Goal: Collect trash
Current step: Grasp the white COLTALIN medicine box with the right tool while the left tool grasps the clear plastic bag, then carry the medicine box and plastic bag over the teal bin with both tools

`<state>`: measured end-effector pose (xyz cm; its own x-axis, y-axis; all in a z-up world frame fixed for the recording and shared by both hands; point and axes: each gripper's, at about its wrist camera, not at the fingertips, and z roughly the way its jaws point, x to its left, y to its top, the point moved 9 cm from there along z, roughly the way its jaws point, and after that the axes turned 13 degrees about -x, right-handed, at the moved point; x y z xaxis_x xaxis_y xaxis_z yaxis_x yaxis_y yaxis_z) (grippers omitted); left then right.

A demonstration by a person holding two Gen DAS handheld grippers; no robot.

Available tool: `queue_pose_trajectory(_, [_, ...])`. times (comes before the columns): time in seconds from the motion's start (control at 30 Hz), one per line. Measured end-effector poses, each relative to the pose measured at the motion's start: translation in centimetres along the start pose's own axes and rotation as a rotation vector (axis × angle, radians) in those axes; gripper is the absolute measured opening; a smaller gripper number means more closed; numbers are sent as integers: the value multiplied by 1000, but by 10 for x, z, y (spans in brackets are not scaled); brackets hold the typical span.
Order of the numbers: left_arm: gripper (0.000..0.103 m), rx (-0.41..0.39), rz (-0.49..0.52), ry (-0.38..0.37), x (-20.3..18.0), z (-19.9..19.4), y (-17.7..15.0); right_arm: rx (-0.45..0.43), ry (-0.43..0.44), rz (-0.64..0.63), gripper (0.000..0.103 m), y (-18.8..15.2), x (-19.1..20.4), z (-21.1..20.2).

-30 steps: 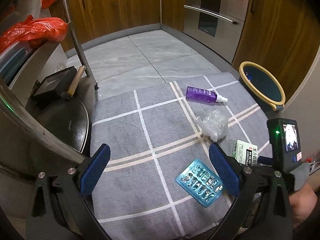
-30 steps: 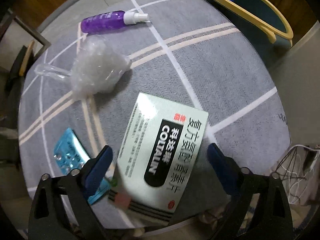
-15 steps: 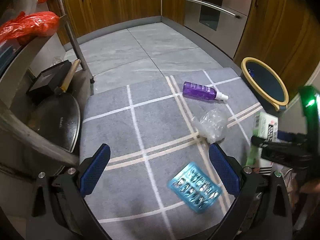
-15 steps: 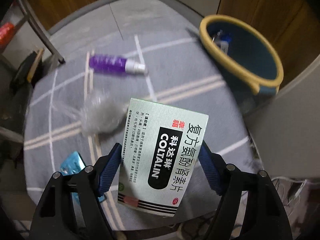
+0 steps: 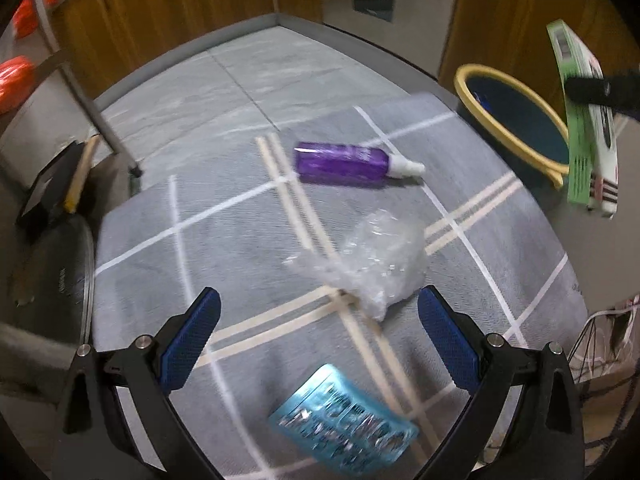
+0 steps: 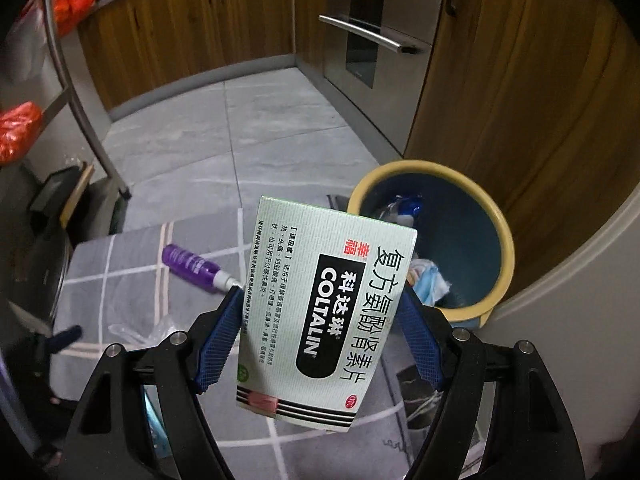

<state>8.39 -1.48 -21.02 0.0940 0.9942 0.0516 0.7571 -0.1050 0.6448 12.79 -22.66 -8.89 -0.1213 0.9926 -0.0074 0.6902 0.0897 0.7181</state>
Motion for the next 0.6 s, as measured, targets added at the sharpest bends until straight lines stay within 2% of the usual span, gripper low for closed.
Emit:
queue_pose_trajectory(0.13, [97, 11, 43, -32, -18, 20, -1, 56, 61, 80, 76, -11, 0, 11])
queue_pose_trajectory(0.2, [97, 19, 71, -50, -28, 29, -2, 56, 82, 63, 76, -10, 3, 12])
queue_pose_trajectory(0.23, [92, 21, 80, -54, -30, 32, -2, 55, 91, 59, 76, -10, 5, 13])
queue_pose_trajectory(0.27, [86, 23, 88, -62, -33, 34, -2, 58, 99, 61, 76, -10, 6, 13])
queue_pose_trajectory(0.33, [49, 51, 93, -101, -40, 40, -5, 66, 105, 65, 76, -12, 5, 14])
queue_pose_trajectory(0.43, [30, 56, 83, -130, -43, 41, -6, 62, 101, 61, 76, -11, 2, 12])
queue_pose_trajectory(0.53, [20, 37, 60, -136, -41, 35, 0, 53, 96, 65, 76, -7, -1, 11])
queue_pose_trajectory(0.6, [19, 16, 42, -142, -40, 28, 5, 49, 96, 77, 76, -6, -4, 9])
